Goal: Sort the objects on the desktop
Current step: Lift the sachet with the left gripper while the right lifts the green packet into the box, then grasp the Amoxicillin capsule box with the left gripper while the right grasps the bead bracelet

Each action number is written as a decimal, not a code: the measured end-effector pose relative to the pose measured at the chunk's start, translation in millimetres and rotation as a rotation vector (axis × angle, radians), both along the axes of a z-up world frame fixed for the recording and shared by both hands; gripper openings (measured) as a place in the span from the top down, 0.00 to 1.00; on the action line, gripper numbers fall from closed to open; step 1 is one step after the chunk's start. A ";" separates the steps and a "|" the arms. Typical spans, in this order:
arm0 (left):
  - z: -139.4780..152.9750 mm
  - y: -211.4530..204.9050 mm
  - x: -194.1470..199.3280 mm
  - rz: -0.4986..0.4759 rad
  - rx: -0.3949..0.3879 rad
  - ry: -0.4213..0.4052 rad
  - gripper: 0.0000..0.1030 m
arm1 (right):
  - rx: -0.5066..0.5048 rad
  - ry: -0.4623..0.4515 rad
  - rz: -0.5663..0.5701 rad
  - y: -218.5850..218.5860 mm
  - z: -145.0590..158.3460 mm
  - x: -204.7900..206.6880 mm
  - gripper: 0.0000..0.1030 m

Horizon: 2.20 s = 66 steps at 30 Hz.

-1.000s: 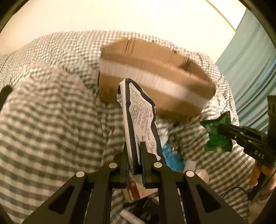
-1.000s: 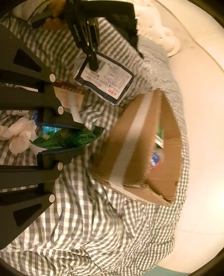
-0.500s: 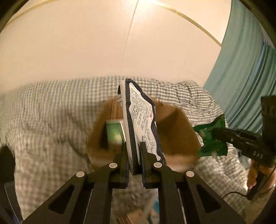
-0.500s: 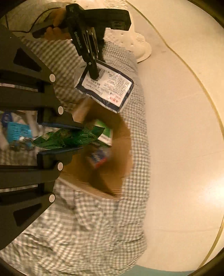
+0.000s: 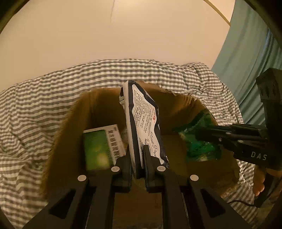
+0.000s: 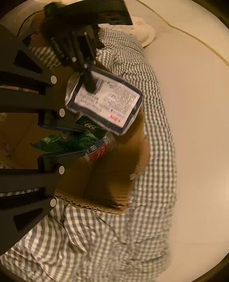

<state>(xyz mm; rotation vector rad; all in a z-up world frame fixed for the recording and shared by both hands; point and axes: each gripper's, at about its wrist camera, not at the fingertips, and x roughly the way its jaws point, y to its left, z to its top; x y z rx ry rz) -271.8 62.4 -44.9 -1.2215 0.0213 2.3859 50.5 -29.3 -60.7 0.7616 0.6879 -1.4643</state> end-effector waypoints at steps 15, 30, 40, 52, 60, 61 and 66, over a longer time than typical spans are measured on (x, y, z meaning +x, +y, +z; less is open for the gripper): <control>25.1 -28.9 38.2 0.112 -0.075 0.060 0.20 | -0.144 0.047 -0.022 51.7 53.8 16.2 0.53; -38.8 -91.9 159.5 0.241 -0.119 -0.066 0.07 | -0.087 0.063 -0.077 179.8 -5.9 46.9 0.53; -121.7 -63.3 204.6 0.145 -0.212 -0.298 0.07 | -0.001 0.097 -0.054 176.1 -42.5 58.9 0.53; -164.5 -35.6 196.2 0.143 -0.203 -0.384 0.08 | 0.067 0.120 -0.041 169.3 -68.6 64.6 0.53; -144.5 -52.2 201.2 0.147 -0.147 -0.398 0.19 | 0.189 0.115 -0.052 152.4 -111.6 59.1 0.53; -139.5 -54.5 202.6 0.153 -0.137 -0.391 0.19 | 0.214 0.105 -0.056 148.8 -120.6 57.1 0.53; -117.4 -65.8 207.0 0.188 -0.090 -0.347 0.45 | 0.301 0.071 -0.103 134.8 -156.8 44.4 0.53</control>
